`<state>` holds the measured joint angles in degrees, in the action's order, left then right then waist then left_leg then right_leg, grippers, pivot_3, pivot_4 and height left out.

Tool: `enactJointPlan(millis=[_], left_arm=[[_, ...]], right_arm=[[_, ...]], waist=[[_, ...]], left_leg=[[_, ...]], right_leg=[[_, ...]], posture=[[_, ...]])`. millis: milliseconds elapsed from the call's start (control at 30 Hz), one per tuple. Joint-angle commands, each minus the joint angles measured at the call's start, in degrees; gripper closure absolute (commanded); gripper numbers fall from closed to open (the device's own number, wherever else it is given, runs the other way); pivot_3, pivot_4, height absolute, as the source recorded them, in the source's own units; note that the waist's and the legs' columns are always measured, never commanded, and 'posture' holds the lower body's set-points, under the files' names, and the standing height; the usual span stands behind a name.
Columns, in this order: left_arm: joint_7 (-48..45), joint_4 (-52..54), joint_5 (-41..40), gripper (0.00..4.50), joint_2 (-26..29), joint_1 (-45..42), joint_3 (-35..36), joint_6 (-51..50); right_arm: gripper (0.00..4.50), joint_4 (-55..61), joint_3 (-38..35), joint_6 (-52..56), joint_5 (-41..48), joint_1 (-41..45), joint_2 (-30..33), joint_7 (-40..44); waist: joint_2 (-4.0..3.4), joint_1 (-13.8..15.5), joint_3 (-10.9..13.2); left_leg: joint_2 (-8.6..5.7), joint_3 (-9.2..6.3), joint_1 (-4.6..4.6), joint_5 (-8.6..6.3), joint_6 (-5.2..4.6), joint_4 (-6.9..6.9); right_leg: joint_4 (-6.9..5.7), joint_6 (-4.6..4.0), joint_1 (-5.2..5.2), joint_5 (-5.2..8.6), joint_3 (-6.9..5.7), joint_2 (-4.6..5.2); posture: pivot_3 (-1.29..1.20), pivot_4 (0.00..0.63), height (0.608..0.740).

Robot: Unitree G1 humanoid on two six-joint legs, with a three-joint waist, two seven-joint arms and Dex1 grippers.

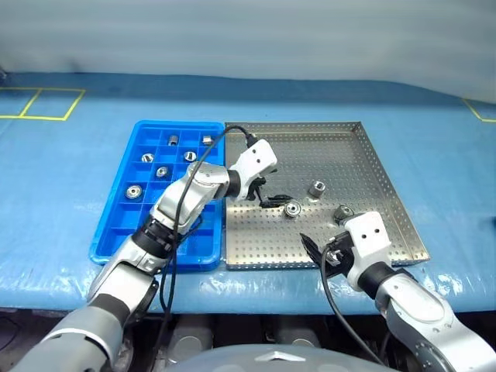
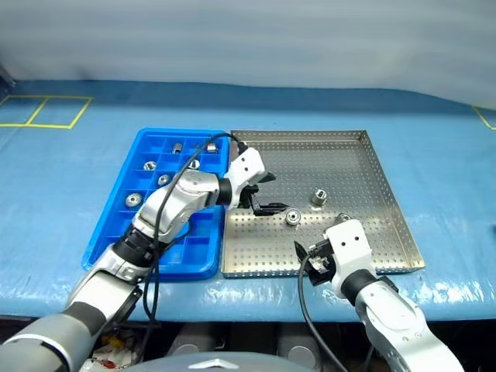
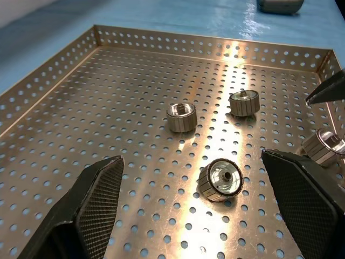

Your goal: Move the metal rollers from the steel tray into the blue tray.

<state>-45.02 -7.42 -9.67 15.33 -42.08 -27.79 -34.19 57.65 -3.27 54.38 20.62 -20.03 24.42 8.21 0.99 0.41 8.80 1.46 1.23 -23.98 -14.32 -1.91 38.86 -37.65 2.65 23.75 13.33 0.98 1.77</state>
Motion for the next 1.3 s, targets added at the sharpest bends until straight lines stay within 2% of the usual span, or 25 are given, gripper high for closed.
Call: enactJointPlan(millis=[33,400,700,800,1033,1200,1300], left_arm=[[-1.3,-3.8,3.4,0.06,-2.2,-2.4,-1.9,5.7],[-1.5,-14.8,8.5,0.06,-10.0,-2.3,-2.8,15.3],[-0.4,-17.7,12.2,0.06,-12.8,-0.3,-3.7,15.8],[-0.8,-17.3,13.6,0.62,-12.5,0.7,-4.6,14.7],[-1.1,-16.8,14.9,2.77,-12.6,2.0,-4.5,13.8],[-0.7,-13.8,13.7,2.81,-12.6,1.8,-2.4,12.9],[-0.2,-8.6,10.6,2.81,-13.1,1.7,1.1,9.7]], right_arm=[[0.00,2.4,-0.4,-2.3,0.1,-0.8,-0.4,-1.3],[0.00,2.4,1.2,-2.9,0.1,-0.5,-0.7,-2.7],[0.00,2.4,1.7,-2.8,-0.1,0.0,-0.9,-2.7],[0.00,2.4,1.7,-2.6,-0.2,0.4,-1.0,-2.6],[0.00,2.1,1.7,-2.1,-0.4,1.3,-1.3,-2.2],[0.00,1.7,2.0,-2.1,-0.5,2.1,-1.2,-1.8],[0.00,1.3,2.7,-2.0,-0.4,3.6,-1.0,-1.3]], waist=[[0.00,-0.1,0.0],[0.00,-0.4,0.0],[0.00,-0.8,0.0],[0.00,-1.0,0.0],[-0.02,-0.9,0.0],[-0.03,-1.0,0.0],[-0.03,-1.0,0.0]], left_leg=[[0.04,-0.01,0.00,0.00,0.00,0.00],[0.08,0.02,-0.03,-0.01,-0.01,0.03],[0.09,0.02,-0.03,-0.01,-0.02,0.04],[0.10,0.03,-0.03,-0.01,-0.02,0.04],[0.10,0.01,-0.02,-0.01,-0.02,0.07],[0.11,0.02,-0.02,-0.01,-0.02,0.09],[0.11,0.02,-0.03,-0.01,-0.02,0.09]], right_leg=[[0.00,0.00,0.00,0.00,0.01,-0.02],[0.01,0.05,0.02,-0.03,0.10,-0.03],[0.01,0.07,0.02,-0.04,0.10,-0.03],[0.00,0.07,0.02,-0.04,0.11,-0.03],[-0.01,0.08,-0.01,-0.04,0.10,-0.03],[-0.02,0.09,-0.01,-0.05,0.10,-0.02],[-0.03,0.10,0.01,-0.05,0.11,-0.03]], posture=[[-0.02,0.150,0.740],[-0.03,0.150,0.740],[-0.03,0.150,0.740],[-0.03,0.150,0.740],[-0.03,0.150,0.740],[-0.03,0.150,0.740],[0.02,0.150,0.740]])
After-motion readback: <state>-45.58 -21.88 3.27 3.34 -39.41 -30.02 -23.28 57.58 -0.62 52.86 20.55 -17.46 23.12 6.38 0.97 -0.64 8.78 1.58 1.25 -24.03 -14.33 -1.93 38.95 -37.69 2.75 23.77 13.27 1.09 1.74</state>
